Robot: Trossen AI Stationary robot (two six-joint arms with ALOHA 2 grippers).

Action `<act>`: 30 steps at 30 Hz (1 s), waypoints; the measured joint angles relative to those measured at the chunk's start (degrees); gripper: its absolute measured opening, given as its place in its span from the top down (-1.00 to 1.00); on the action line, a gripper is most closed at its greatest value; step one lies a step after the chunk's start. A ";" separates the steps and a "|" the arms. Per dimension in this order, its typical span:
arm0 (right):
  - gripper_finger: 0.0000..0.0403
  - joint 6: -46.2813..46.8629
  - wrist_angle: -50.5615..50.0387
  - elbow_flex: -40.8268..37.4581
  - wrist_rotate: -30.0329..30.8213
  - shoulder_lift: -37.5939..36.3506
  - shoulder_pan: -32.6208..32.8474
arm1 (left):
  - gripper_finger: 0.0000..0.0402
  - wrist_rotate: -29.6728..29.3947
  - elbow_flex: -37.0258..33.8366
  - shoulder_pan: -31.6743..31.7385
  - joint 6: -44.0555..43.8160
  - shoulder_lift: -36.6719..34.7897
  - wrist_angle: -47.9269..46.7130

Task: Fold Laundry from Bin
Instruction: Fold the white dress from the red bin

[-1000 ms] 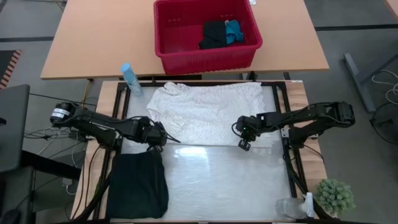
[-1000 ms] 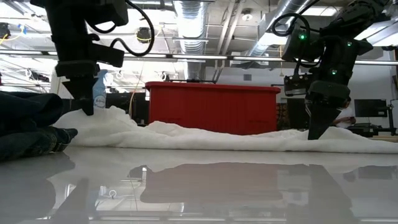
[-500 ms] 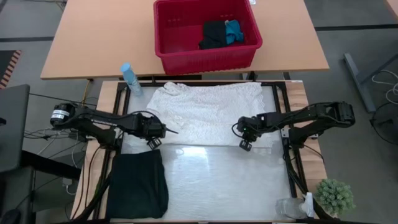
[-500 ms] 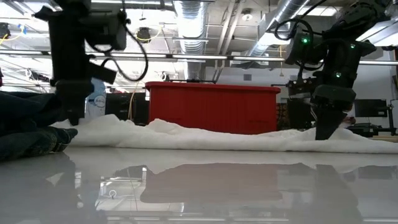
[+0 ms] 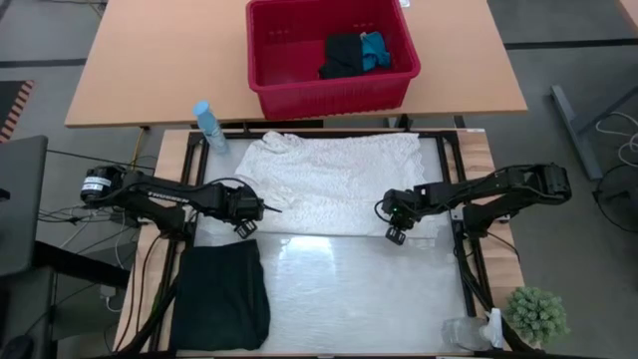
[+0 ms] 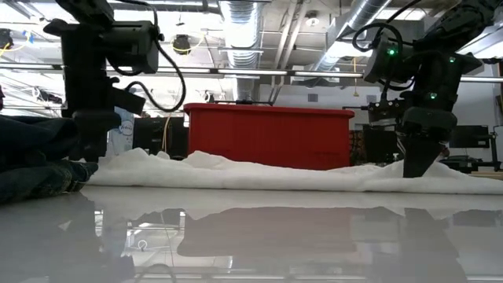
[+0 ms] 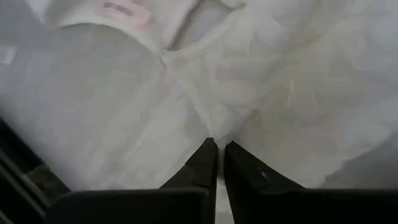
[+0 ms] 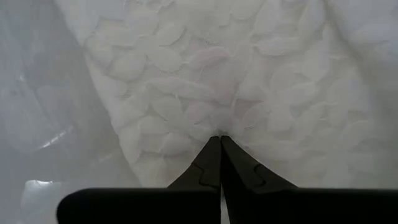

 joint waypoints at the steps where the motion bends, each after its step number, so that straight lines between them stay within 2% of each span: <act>1: 0.85 -0.08 0.16 -0.02 0.00 0.00 0.00 | 0.93 1.32 0.44 0.34 0.70 0.00 -0.08; 4: 0.83 -0.22 0.69 -0.04 -0.02 0.00 0.00 | 0.83 3.93 1.86 1.32 3.27 -0.26 -0.97; 8: 0.80 -0.52 1.02 -0.07 -0.07 0.02 -0.35 | 0.63 4.21 3.41 2.43 5.63 -0.28 -3.16; 12: 0.78 -0.56 1.24 -0.11 -0.13 -0.07 -0.66 | 0.45 5.33 5.87 4.16 3.62 -0.38 -4.92; 15: 0.77 -0.58 1.22 0.03 -0.12 -0.07 -0.66 | 0.39 6.24 9.18 4.92 3.39 -1.26 -3.86; 20: 0.77 -1.97 0.56 1.52 -0.09 0.07 -0.66 | 0.41 -0.26 14.54 4.92 4.76 -2.76 -4.37; 22: 0.76 -2.61 0.50 2.48 -0.07 0.09 -0.66 | 0.42 -1.55 15.06 4.96 3.39 -3.52 0.89; 27: 0.69 -6.49 -6.01 7.27 -0.09 0.09 -0.68 | 0.42 9.51 12.51 4.17 6.15 -2.83 28.16; 30: 0.65 -9.91 -11.88 11.05 0.86 0.07 -0.85 | 0.42 8.83 12.02 3.43 8.99 0.33 35.24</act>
